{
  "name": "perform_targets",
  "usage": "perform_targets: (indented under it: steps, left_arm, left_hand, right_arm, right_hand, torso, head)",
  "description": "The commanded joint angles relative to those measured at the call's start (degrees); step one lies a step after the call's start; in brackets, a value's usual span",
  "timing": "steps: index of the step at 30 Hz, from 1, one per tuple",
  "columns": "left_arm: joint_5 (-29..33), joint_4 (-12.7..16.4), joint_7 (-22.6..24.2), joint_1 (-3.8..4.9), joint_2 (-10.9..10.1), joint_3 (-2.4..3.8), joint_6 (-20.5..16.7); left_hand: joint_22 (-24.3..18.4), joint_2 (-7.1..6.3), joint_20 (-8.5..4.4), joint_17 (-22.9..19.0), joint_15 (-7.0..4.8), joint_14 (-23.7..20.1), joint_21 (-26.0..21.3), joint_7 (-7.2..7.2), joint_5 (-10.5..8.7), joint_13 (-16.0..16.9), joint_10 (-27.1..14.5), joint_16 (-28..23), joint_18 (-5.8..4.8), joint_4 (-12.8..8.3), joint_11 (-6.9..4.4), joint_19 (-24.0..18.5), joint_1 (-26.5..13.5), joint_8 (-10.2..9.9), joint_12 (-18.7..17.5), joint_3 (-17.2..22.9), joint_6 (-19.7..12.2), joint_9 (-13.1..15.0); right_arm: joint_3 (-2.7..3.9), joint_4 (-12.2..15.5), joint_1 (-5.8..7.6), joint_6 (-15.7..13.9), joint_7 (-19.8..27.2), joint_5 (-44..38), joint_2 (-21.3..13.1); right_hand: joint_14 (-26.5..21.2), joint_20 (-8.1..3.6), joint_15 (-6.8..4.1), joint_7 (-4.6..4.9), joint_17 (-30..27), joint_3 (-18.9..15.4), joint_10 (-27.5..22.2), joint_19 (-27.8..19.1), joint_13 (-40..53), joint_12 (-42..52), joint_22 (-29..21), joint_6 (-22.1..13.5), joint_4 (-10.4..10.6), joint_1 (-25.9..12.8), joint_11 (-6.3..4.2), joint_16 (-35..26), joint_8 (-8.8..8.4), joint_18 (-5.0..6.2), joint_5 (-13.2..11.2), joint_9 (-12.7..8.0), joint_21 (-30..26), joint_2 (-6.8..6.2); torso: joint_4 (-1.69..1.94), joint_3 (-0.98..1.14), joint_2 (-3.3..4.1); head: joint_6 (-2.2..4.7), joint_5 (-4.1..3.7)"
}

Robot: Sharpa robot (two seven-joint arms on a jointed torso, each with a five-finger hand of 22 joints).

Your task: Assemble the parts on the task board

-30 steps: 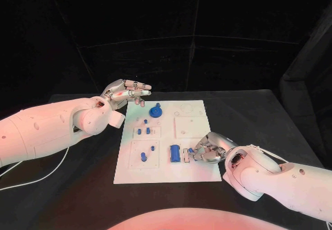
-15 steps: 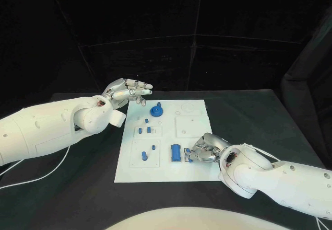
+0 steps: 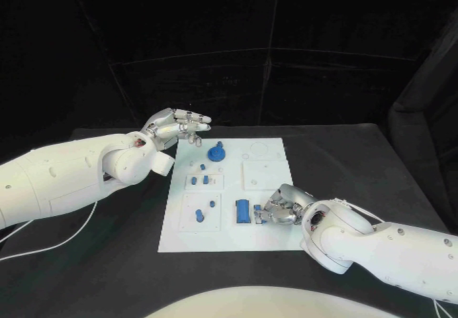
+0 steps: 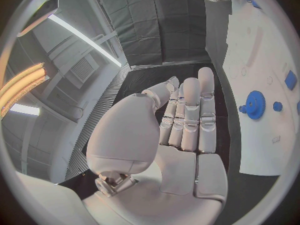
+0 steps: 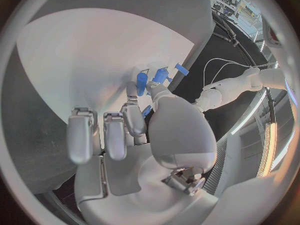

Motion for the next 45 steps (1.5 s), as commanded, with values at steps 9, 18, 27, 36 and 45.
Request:
perform_targets:
  steps: [9, 18, 27, 36, 45]
  left_arm:
    - [0.21, 0.15, 0.22, 0.08, -0.08, 0.05, 0.71]
    - [0.21, 0.14, 0.15, 0.08, -0.14, 0.05, 0.76]
    - [0.21, 0.3, 0.03, 0.09, -0.6, 0.05, 0.71]
    - [0.21, 0.22, -0.02, 0.1, -0.53, 0.05, 0.77]
    - [0.21, 0.09, -0.14, 0.1, -0.51, 0.05, 0.71]
  left_hand:
    - [-0.08, 0.38, -0.01, -0.07, 0.06, -0.3, -0.34, 0.2, -0.05, -0.02, -0.35, -0.19, 0.29, -0.25, 0.13, -0.22, -0.05, 0.32, 0.22, 0.01, -0.02, -0.09]
    - [-0.08, 0.38, -0.01, -0.07, 0.06, -0.3, -0.34, 0.2, -0.05, -0.02, -0.35, -0.19, 0.29, -0.25, 0.13, -0.22, -0.05, 0.32, 0.22, 0.01, -0.02, -0.09]
    - [-0.08, 0.38, -0.01, -0.07, 0.06, -0.3, -0.34, 0.2, -0.05, -0.02, -0.35, -0.19, 0.29, -0.25, 0.13, -0.22, -0.05, 0.32, 0.22, 0.01, -0.02, -0.09]
    - [-0.08, 0.38, -0.01, -0.07, 0.06, -0.3, -0.34, 0.2, -0.05, -0.02, -0.35, -0.19, 0.29, -0.25, 0.13, -0.22, -0.05, 0.32, 0.22, 0.01, -0.02, -0.09]
    - [-0.07, 0.44, 0.0, -0.24, 0.07, -0.33, -0.37, 0.2, -0.04, -0.07, -0.54, -0.15, 0.29, -0.4, 0.14, -0.25, -0.11, 0.41, 0.48, -0.01, -0.1, -0.11]
  right_arm:
    - [-0.01, 0.29, 0.03, -0.07, 0.17, -0.62, 0.06]
    - [0.0, 0.99, 0.03, -0.34, 0.95, -0.64, -0.59]
    - [-0.01, 1.76, 0.03, 0.21, 1.24, -0.76, -2.76]
    - [-0.02, 1.87, 0.03, 2.03, 2.55, -0.6, -3.55]
    - [-0.02, 1.91, 0.03, 2.29, 3.97, -0.53, -3.45]
  right_hand:
    - [4.81, -0.48, -0.53, 0.13, 8.83, -4.48, 0.57, 1.82, -0.09, -0.49, 3.93, -0.02, 3.79, -5.21, -0.28, 0.24, 0.59, -1.15, -6.92, 1.67, 0.3, 0.17]
    - [4.85, -0.52, -0.54, 0.08, 8.97, -8.42, 0.65, 1.84, -0.06, -0.54, 4.03, -0.35, 5.51, -8.57, -0.32, 0.29, 0.89, -1.16, -11.28, 2.99, 0.31, 1.56]
    - [4.86, -0.57, -0.6, 0.02, 9.04, -8.89, 0.72, 1.88, 0.06, -0.44, 4.16, -0.62, 4.02, -5.12, -0.39, 0.31, 1.03, -1.18, -9.03, 3.85, 0.35, 2.78]
    - [4.85, -0.54, -0.54, 0.18, 9.04, -9.17, 0.6, 1.87, 0.1, -0.59, 4.26, -1.06, -0.89, 1.94, -0.3, 0.28, 1.01, -1.2, -15.24, 4.82, 0.34, 2.46]
    - [4.86, -0.43, -0.41, 0.31, 9.09, -10.17, 0.61, 1.88, 0.18, -0.52, 4.34, -1.12, -1.03, 1.58, -0.16, 0.29, 0.96, -1.21, -17.42, 5.14, 0.36, 2.65]
  torso:
    - [-0.03, 0.01, 0.02]
    - [-0.04, 0.02, -0.02]
    - [-0.14, 0.01, -0.03]
    - [0.03, 0.03, -0.03]
    - [-0.04, 0.03, 0.01]
  head:
    - [-0.12, 0.01]
    - [-0.21, -0.05]
    - [-0.04, -0.16]
    - [0.01, -0.09]
    - [-0.05, -0.02]
